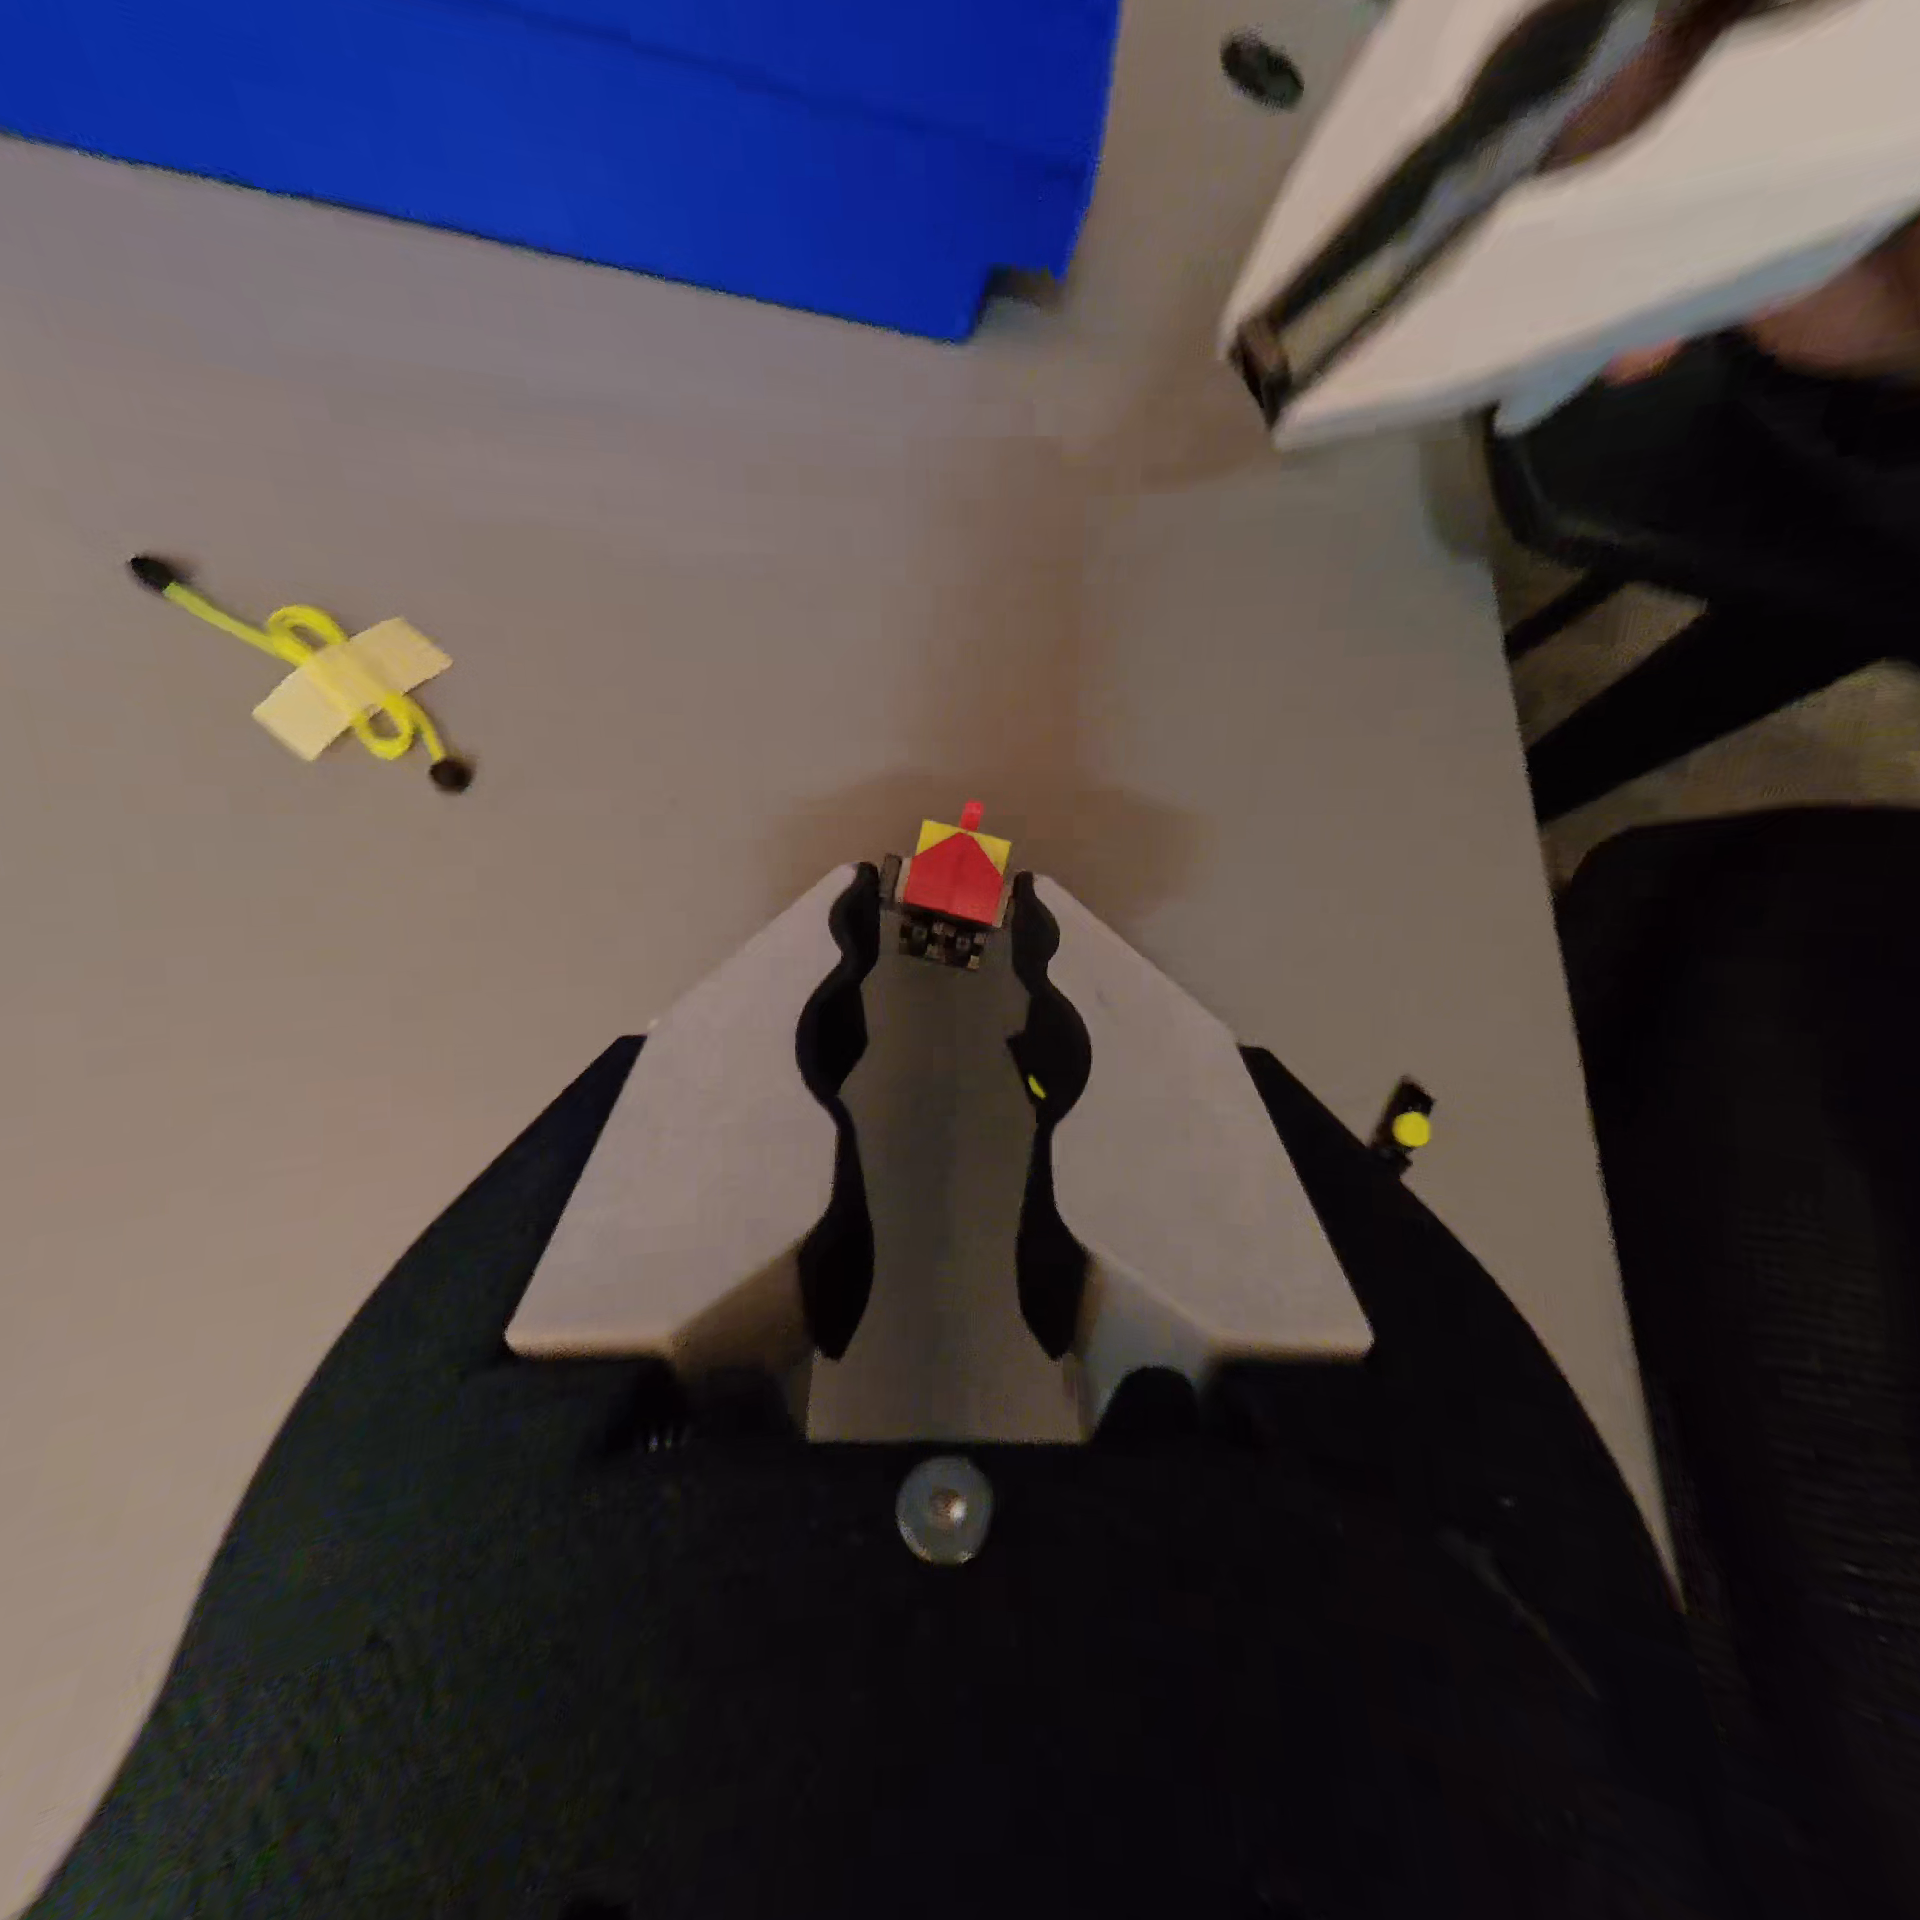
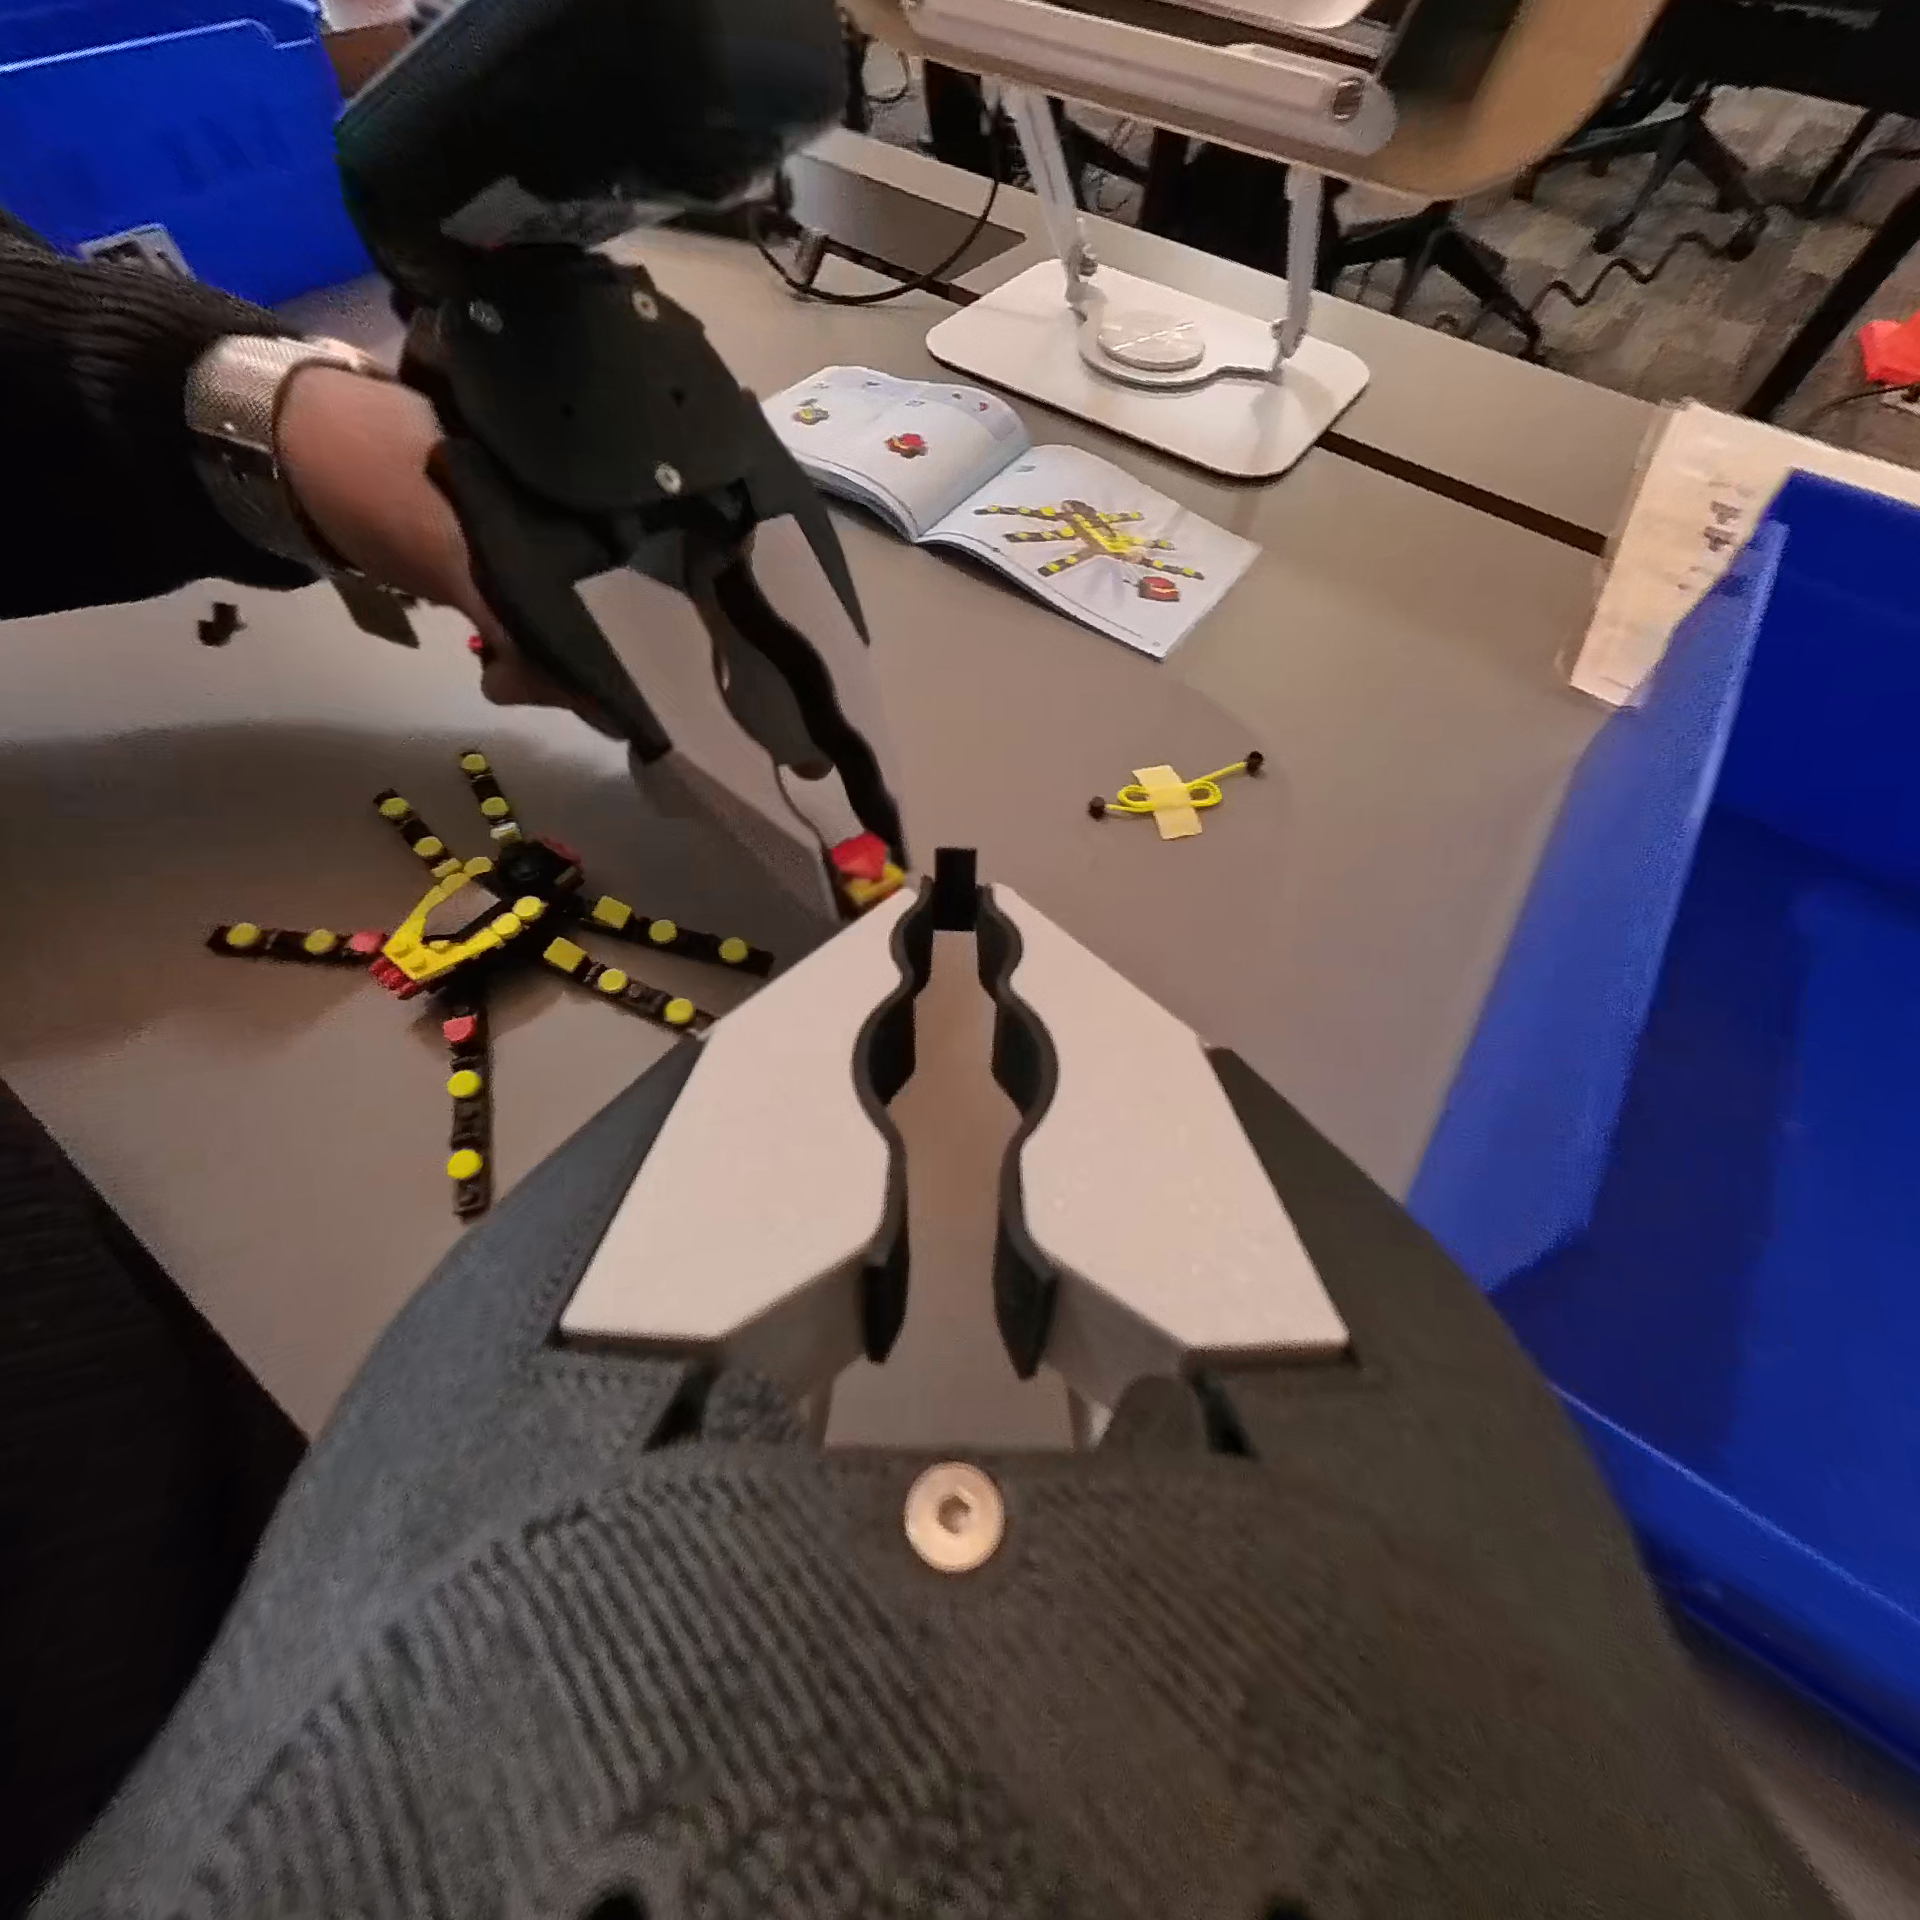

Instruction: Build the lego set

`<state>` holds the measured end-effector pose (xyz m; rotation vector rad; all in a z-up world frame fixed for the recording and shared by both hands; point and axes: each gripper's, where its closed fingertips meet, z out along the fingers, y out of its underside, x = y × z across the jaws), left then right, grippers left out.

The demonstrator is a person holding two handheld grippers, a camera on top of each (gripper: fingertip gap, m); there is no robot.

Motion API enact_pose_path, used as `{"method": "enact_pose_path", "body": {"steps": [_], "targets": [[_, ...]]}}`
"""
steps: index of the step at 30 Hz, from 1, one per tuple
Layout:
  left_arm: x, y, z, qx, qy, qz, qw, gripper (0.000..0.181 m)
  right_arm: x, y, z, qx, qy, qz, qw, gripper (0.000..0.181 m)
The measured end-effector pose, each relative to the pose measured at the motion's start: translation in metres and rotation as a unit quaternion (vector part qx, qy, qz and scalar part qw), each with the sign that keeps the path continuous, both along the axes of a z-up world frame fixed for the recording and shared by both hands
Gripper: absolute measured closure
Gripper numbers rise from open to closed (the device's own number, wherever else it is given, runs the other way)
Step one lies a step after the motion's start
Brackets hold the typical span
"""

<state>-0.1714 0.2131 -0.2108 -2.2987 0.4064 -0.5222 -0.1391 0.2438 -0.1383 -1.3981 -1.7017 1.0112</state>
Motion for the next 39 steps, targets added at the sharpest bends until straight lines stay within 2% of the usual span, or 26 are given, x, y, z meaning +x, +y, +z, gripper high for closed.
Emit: {"method": "enact_pose_path", "body": {"steps": [3, 6, 10, 14, 16, 19, 22, 24, 27, 32, 39], "targets": [[-0.007, -0.01, 0.014, 0.008, -0.082, 0.065, 0.994, 0.157, -0.004, -0.018, -0.005, 0.004, -0.005, 0.025, 1.0, 0.175], [-0.013, -0.02, 0.024, 0.007, -0.186, 0.16, 0.969, 0.157, -0.011, -0.042, -0.013, 0.027, -0.017, 0.056, 0.998, 0.175], [-0.011, -0.046, 0.033, -0.008, -0.349, 0.26, 0.9, 0.158, -0.021, -0.072, -0.019, 0.063, -0.021, 0.093, 0.993, 0.175], [-0.02, -0.081, 0.057, 0.021, -0.489, 0.293, 0.821, 0.158, -0.032, -0.104, -0.006, 0.055, 0.003, 0.132, 0.99, 0.175], [-0.033, -0.103, 0.055, 0.041, -0.488, 0.326, 0.809, 0.158, -0.037, -0.124, -0.002, 0.045, 0.006, 0.16, 0.986, 0.175], [-0.033, -0.131, 0.04, 0.041, -0.48, 0.361, 0.798, 0.158, -0.045, -0.152, -0.007, 0.045, 0.0, 0.198, 0.979, 0.175], [-0.034, -0.145, 0.033, 0.045, -0.5, 0.381, 0.776, 0.158, -0.054, -0.175, -0.014, 0.055, -0.007, 0.229, 0.972, 0.175], [-0.033, -0.147, 0.037, 0.049, -0.512, 0.374, 0.772, 0.158, -0.06, -0.185, -0.017, 0.058, -0.013, 0.24, 0.969, 0.175], [-0.035, -0.151, 0.035, 0.051, -0.493, 0.383, 0.78, 0.157, -0.066, -0.192, -0.02, 0.058, -0.016, 0.242, 0.968, 0.175], [-0.039, -0.157, 0.043, 0.065, -0.523, 0.375, 0.763, 0.158, -0.068, -0.196, -0.021, 0.014, -0.024, 0.244, 0.969, 0.175], [-0.034, -0.152, 0.041, 0.057, -0.54, 0.367, 0.755, 0.157, -0.067, -0.188, -0.019, 0.018, -0.013, 0.233, 0.972, 0.175]]}}
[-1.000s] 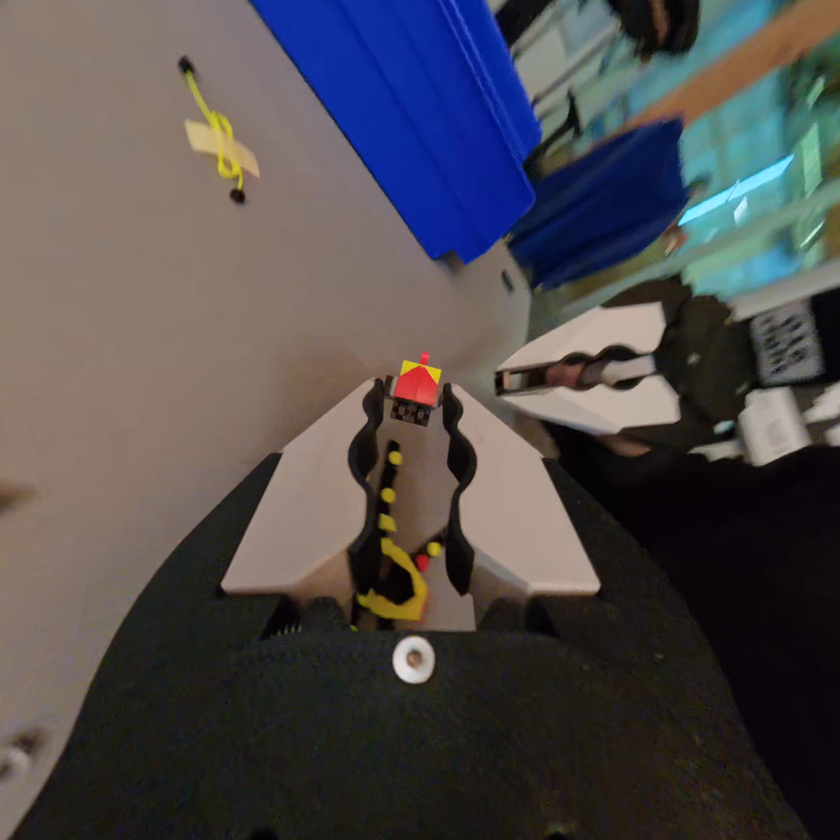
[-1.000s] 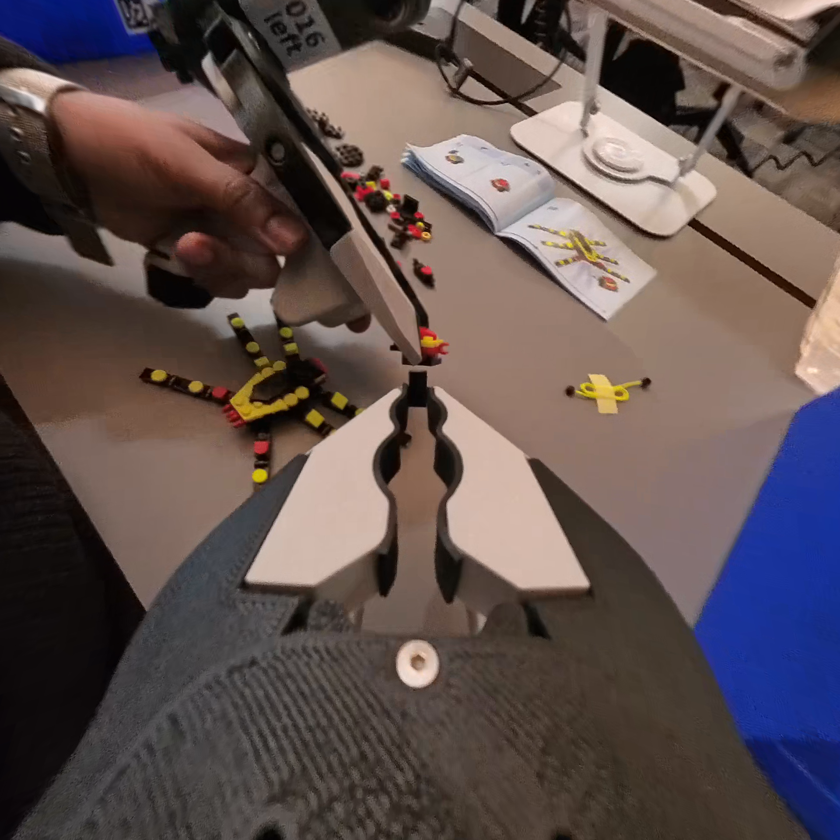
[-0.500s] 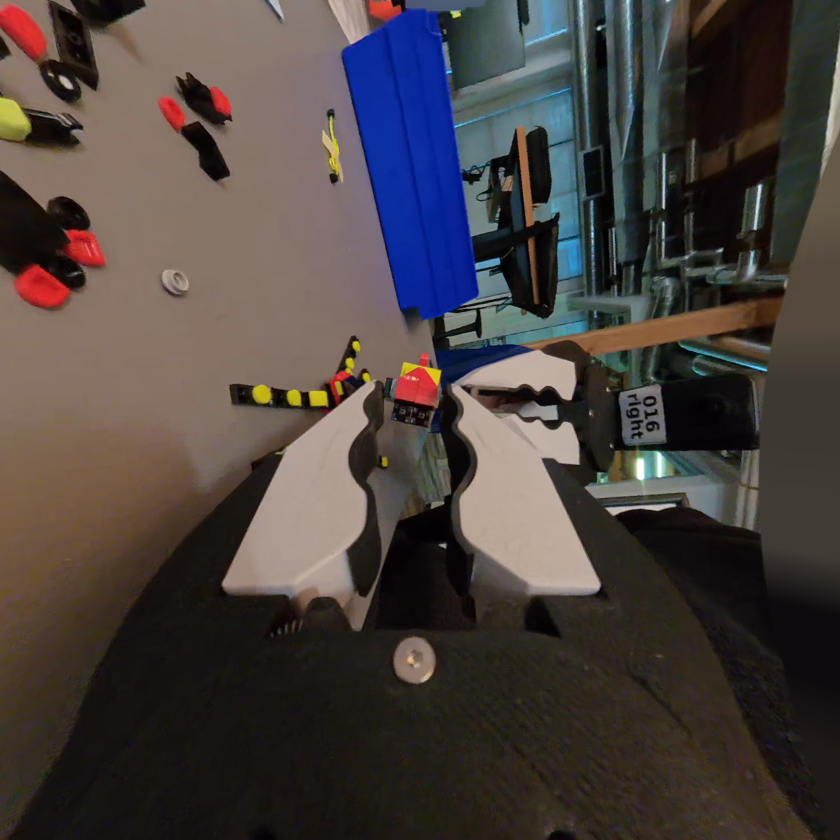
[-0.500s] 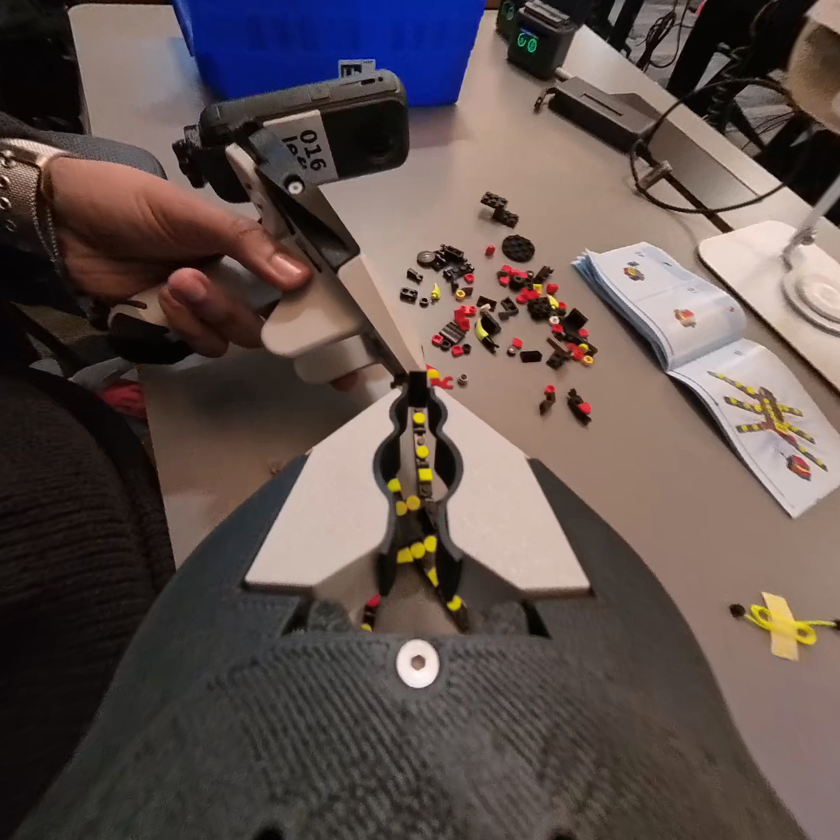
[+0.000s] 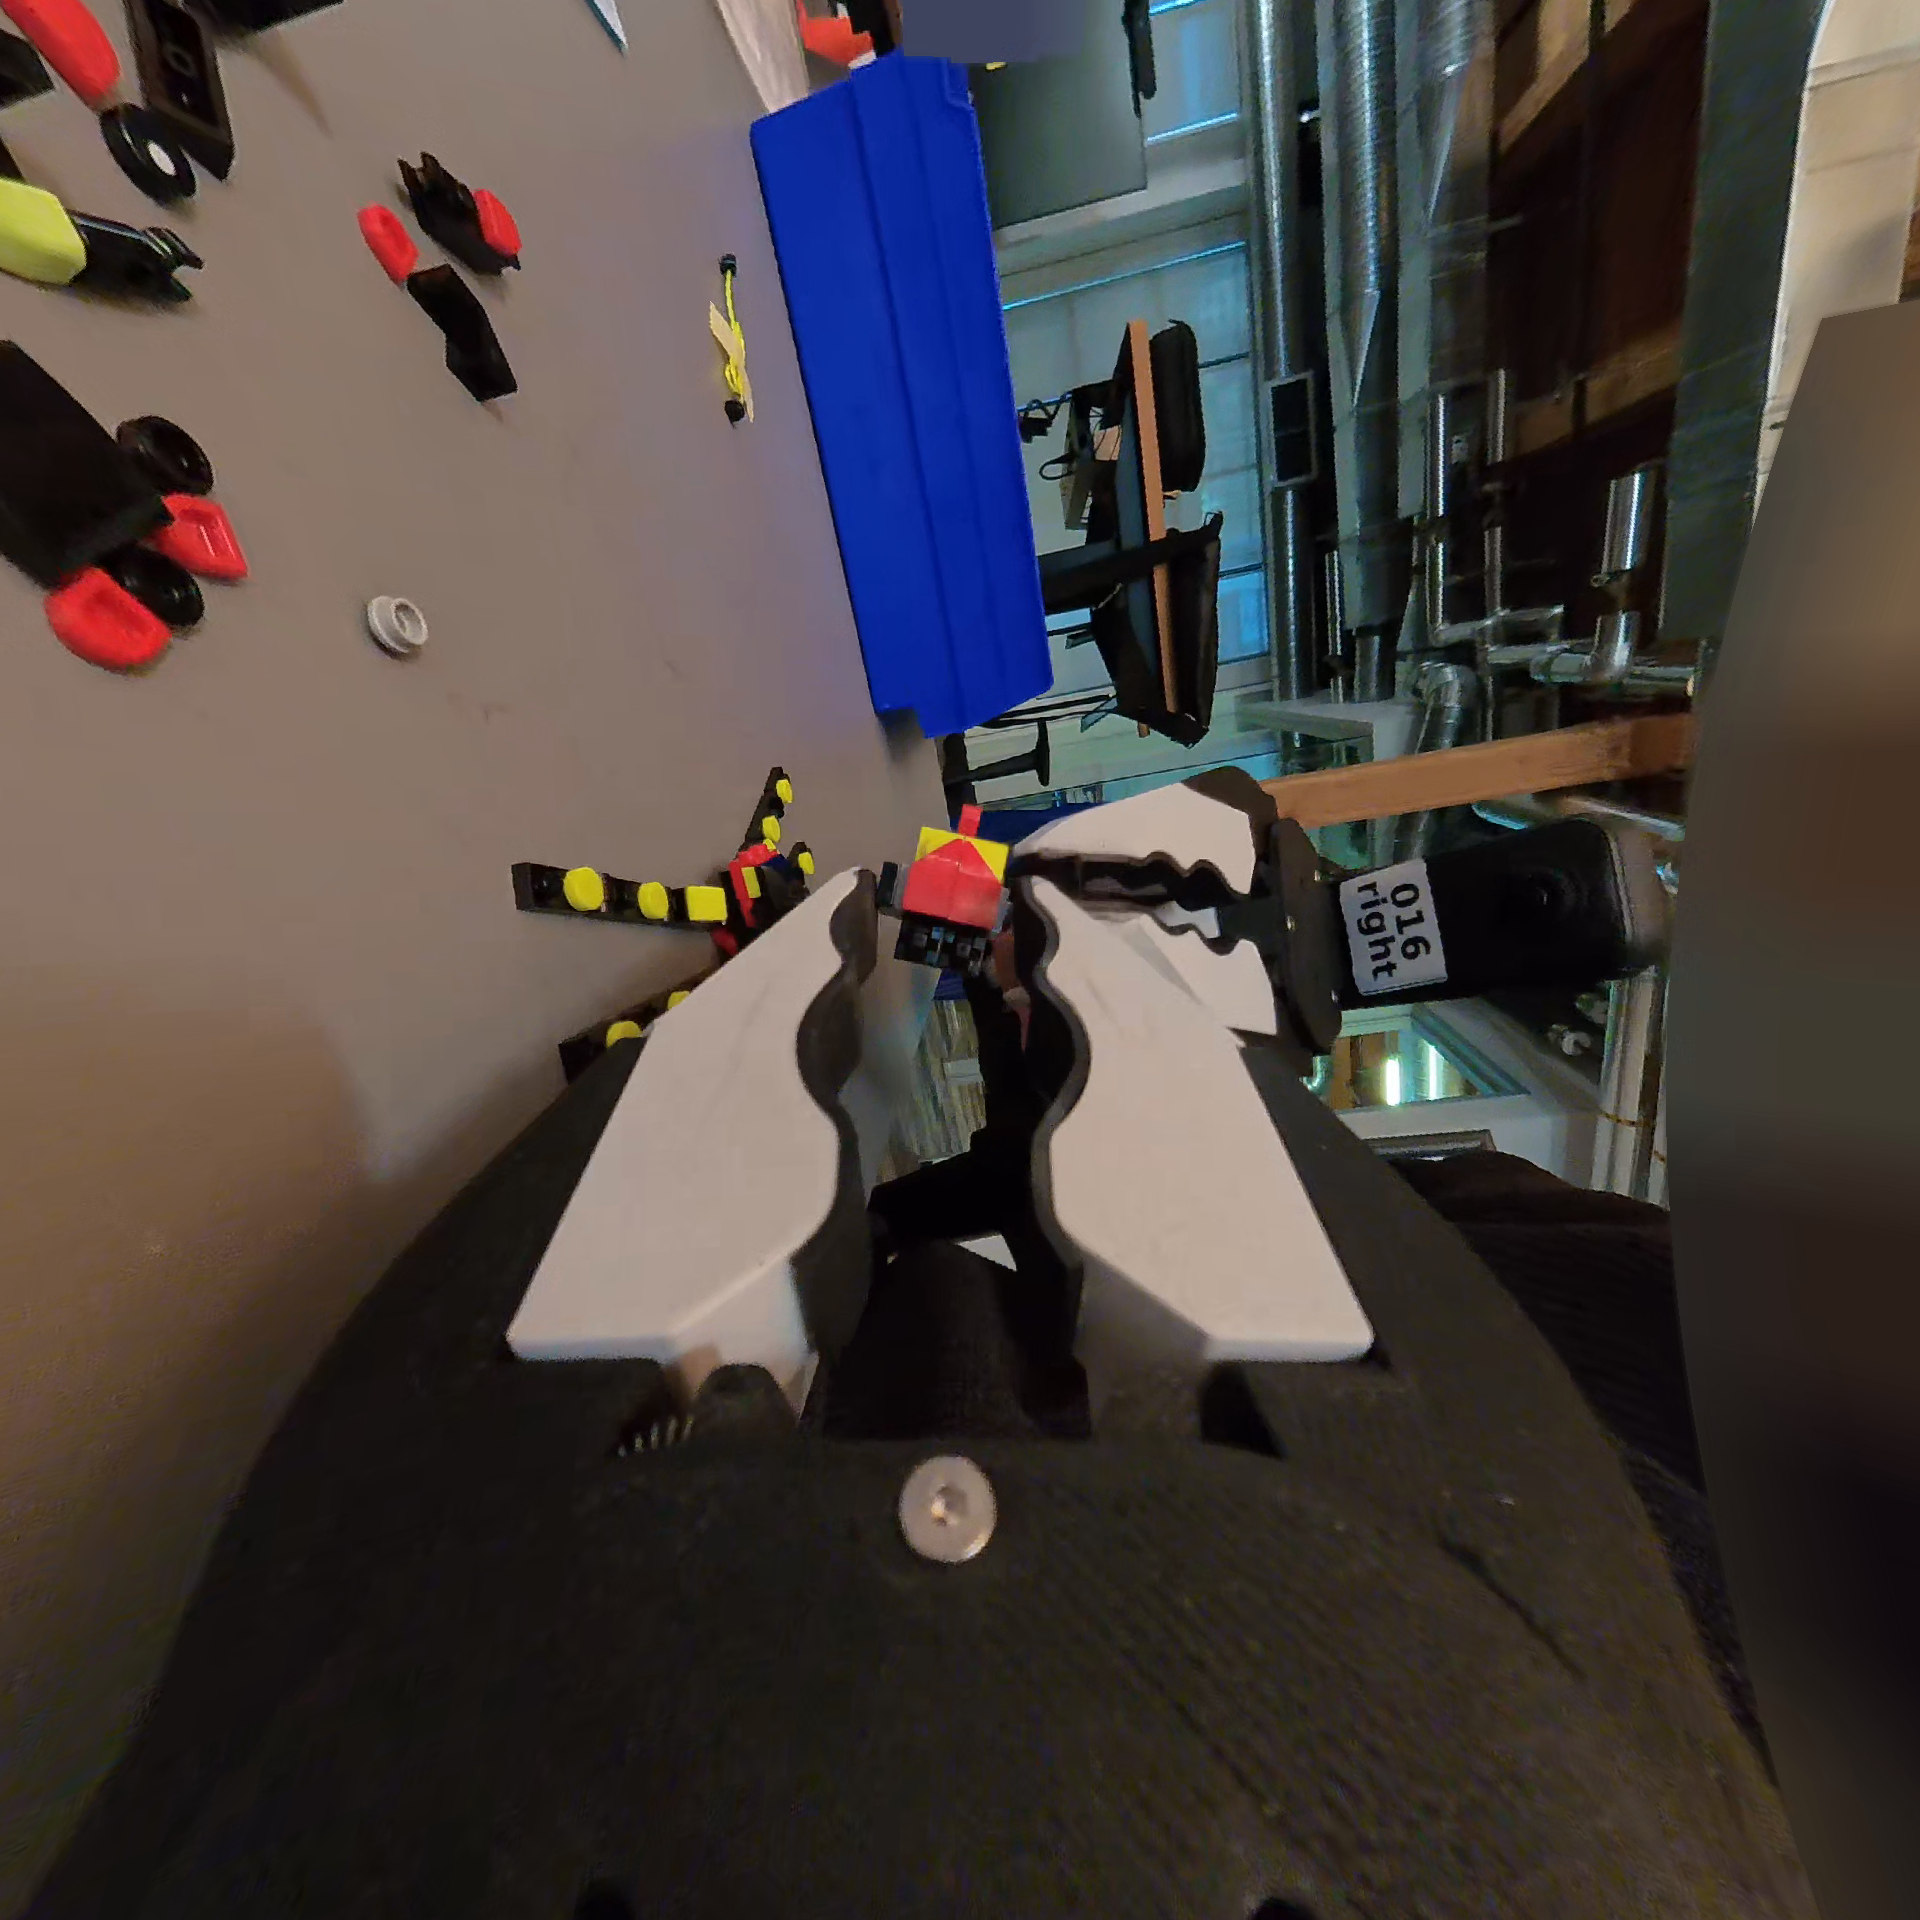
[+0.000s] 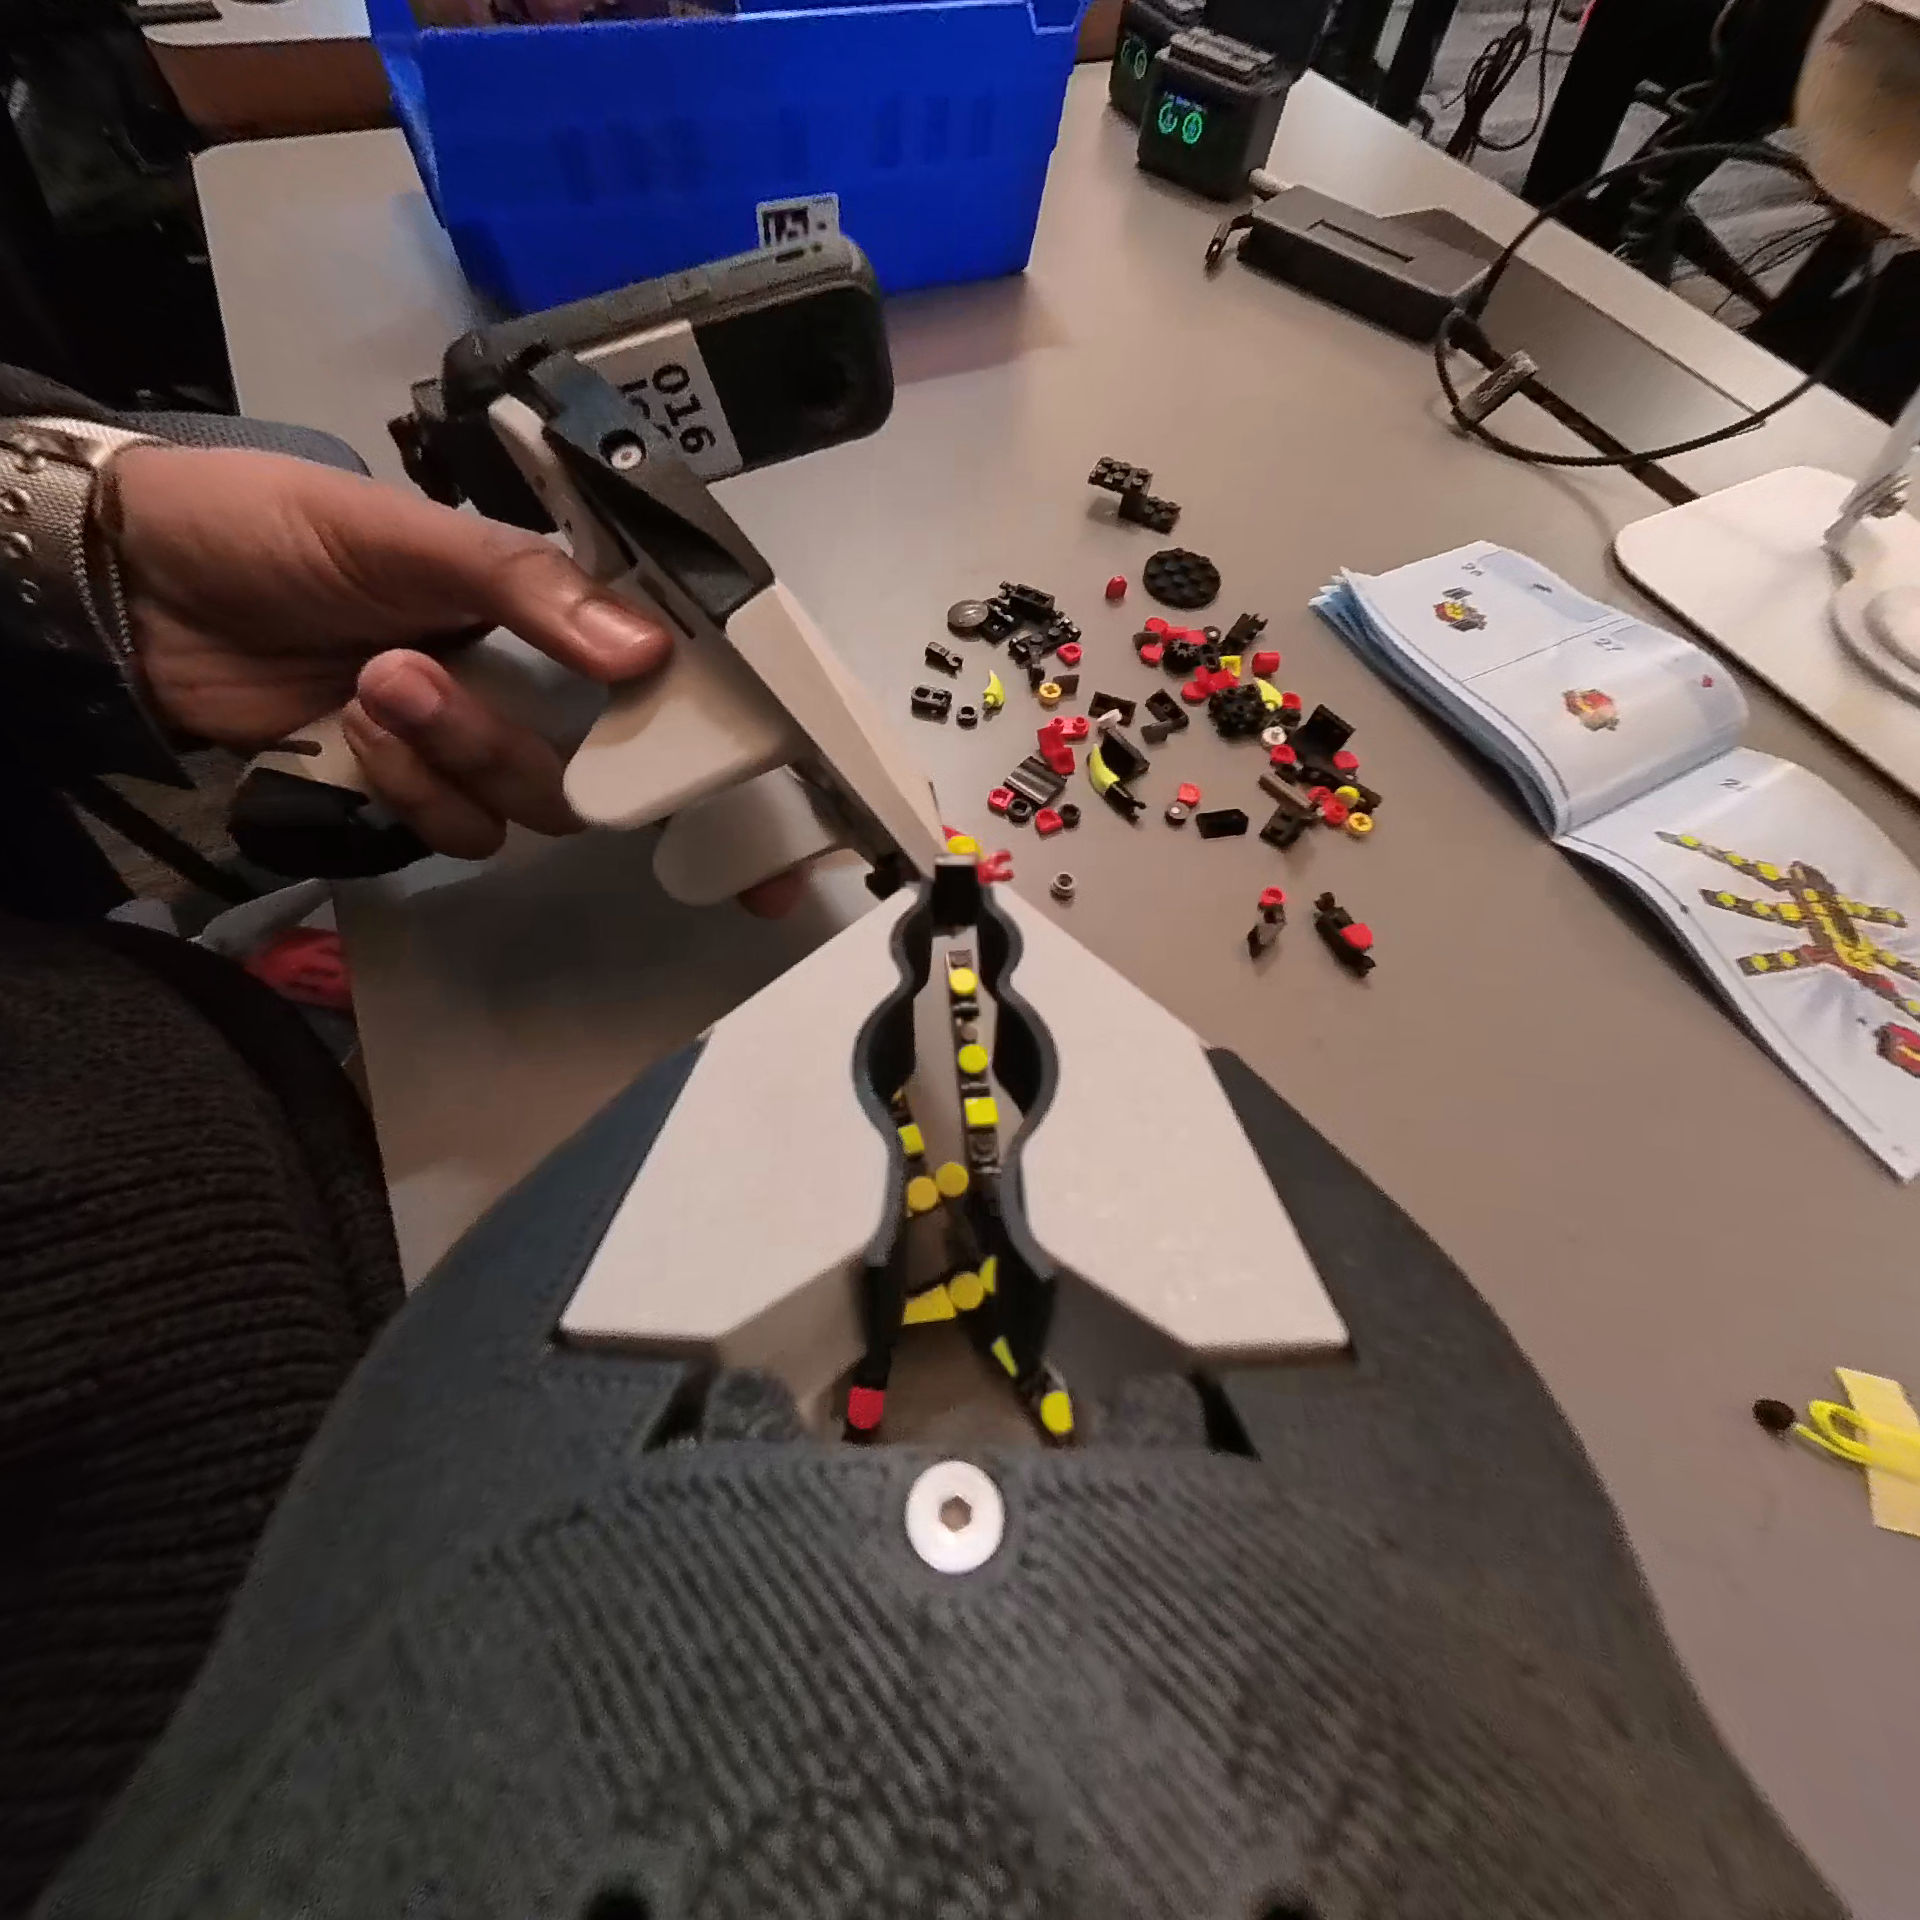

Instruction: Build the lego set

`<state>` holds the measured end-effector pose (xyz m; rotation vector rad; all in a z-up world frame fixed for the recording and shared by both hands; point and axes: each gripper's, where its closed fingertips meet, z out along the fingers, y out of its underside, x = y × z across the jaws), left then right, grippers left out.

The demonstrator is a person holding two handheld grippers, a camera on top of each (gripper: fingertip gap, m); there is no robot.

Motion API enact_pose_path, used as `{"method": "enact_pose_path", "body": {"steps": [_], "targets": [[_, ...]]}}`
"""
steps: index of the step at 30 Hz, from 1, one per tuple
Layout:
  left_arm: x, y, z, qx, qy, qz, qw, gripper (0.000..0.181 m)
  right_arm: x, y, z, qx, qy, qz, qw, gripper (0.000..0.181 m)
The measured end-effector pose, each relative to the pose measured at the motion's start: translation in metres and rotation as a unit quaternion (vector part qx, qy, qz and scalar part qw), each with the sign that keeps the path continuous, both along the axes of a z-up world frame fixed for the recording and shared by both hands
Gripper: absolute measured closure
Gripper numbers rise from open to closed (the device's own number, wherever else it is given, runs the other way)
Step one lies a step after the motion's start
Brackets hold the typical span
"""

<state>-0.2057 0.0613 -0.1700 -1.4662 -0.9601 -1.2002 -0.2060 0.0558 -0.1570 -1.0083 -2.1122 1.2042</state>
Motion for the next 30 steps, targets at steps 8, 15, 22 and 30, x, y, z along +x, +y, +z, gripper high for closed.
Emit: {"method": "enact_pose_path", "body": {"steps": [8, 15, 22, 30], "targets": [[0.009, 0.005, 0.0, 0.003, 0.001, -0.019, 1.0, 0.158, 0.001, 0.011, -0.001, -0.039, -0.019, -0.012, 0.999, 0.175], [0.01, 0.005, -0.001, -0.005, 0.016, -0.023, 1.0, 0.155, 0.0, 0.013, -0.006, -0.038, -0.027, -0.017, 0.999, 0.175], [0.012, 0.003, 0.001, 0.006, 0.012, -0.033, 0.999, 0.155, 0.0, 0.014, -0.005, -0.036, -0.025, -0.019, 0.999, 0.175], [0.016, 0.004, 0.001, 0.001, 0.025, -0.043, 0.999, 0.161, 0.0, 0.015, -0.003, -0.033, -0.02, -0.021, 0.999, 0.175]]}}
